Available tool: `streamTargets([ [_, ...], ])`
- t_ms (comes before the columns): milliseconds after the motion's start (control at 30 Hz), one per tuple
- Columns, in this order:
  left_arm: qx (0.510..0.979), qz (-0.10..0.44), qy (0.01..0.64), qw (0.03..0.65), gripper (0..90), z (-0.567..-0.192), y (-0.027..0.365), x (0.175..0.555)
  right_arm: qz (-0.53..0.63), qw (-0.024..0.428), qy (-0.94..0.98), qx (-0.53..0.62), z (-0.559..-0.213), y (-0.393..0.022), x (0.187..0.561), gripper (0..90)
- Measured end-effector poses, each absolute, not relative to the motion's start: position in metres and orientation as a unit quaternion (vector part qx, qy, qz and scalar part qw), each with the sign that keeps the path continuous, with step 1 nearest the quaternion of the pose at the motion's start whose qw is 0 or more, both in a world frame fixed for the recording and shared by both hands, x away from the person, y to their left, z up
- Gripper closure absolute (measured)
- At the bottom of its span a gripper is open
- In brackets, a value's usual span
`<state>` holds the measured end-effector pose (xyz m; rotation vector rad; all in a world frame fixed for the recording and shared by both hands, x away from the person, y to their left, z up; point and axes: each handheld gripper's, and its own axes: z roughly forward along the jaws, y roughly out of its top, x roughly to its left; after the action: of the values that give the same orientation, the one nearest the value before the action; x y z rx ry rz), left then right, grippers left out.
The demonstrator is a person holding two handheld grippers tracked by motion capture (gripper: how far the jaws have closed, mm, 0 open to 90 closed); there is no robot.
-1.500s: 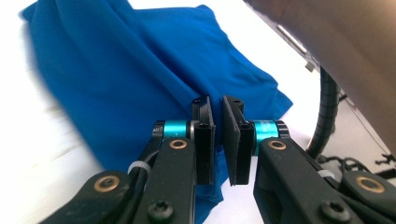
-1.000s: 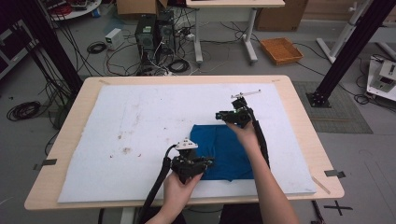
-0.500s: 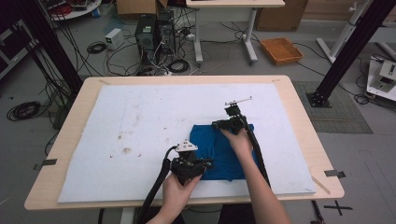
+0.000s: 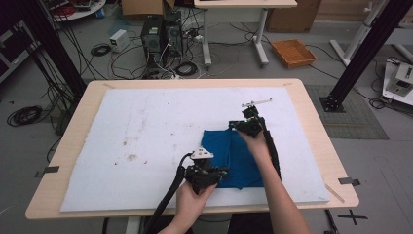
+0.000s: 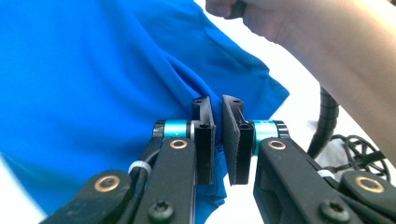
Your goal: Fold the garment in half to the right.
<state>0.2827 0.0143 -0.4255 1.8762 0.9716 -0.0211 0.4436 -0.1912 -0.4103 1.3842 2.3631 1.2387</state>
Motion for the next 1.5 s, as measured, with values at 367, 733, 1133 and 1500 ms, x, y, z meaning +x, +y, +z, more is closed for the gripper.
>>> streamTargets([
  [367,0.767,-0.029,0.391,0.508,83.2,-0.426,-0.041,0.294,0.406,0.101,0.789,0.449,-0.400,-0.232,0.451,90.0],
  [733,0.769,-0.043,0.381,0.512,83.1,-0.434,-0.092,0.301,0.384,0.124,0.798,0.448,-0.398,-0.264,0.452,90.0],
  [1133,0.769,-0.030,0.348,0.536,56.0,-0.434,-0.103,0.297,0.357,0.168,0.793,0.464,-0.405,-0.276,0.449,86.5],
  [1500,0.774,0.065,0.327,0.539,49.8,-0.406,-0.034,0.295,0.404,0.165,0.757,0.486,-0.399,-0.290,0.419,73.4],
])
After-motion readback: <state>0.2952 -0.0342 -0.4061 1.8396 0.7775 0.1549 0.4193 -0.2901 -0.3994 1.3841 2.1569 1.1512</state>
